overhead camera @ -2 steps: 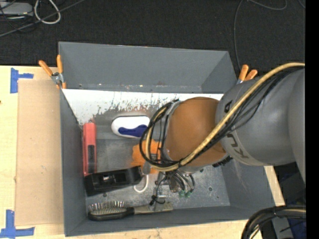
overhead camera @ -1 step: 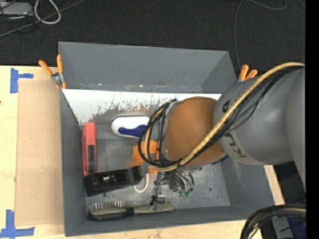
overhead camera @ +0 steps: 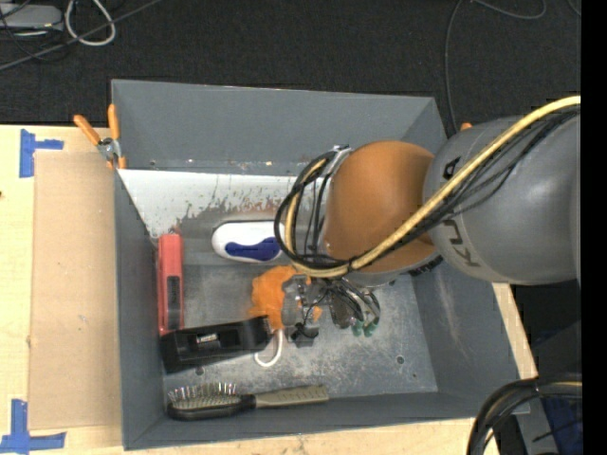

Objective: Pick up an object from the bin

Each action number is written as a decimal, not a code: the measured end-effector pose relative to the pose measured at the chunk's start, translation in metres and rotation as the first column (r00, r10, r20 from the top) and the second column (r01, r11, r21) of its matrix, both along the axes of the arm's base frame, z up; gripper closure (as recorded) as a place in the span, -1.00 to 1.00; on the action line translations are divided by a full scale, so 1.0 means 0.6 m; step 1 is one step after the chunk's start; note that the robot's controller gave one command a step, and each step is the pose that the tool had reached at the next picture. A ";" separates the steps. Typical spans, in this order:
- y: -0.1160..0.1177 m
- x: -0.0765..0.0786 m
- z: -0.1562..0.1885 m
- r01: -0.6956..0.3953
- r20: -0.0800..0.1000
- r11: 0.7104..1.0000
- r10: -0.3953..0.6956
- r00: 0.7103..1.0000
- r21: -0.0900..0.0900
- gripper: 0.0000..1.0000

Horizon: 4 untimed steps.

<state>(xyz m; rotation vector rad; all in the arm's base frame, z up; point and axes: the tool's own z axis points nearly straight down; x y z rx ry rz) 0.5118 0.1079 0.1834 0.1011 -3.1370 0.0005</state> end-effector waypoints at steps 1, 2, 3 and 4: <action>0.001 -0.001 -0.001 -0.002 -0.001 1.000 0.002 1.000 0.000 1.00; 0.058 0.002 -0.083 0.005 -0.004 1.000 -0.005 1.000 0.000 1.00; 0.056 0.003 -0.126 -0.115 -0.001 0.993 0.115 0.993 0.000 -1.00; 0.056 0.003 -0.126 -0.114 -0.001 0.993 0.114 0.993 0.000 -1.00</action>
Offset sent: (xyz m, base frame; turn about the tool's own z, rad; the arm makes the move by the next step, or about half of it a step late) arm 0.0013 0.0334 -0.0474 0.0075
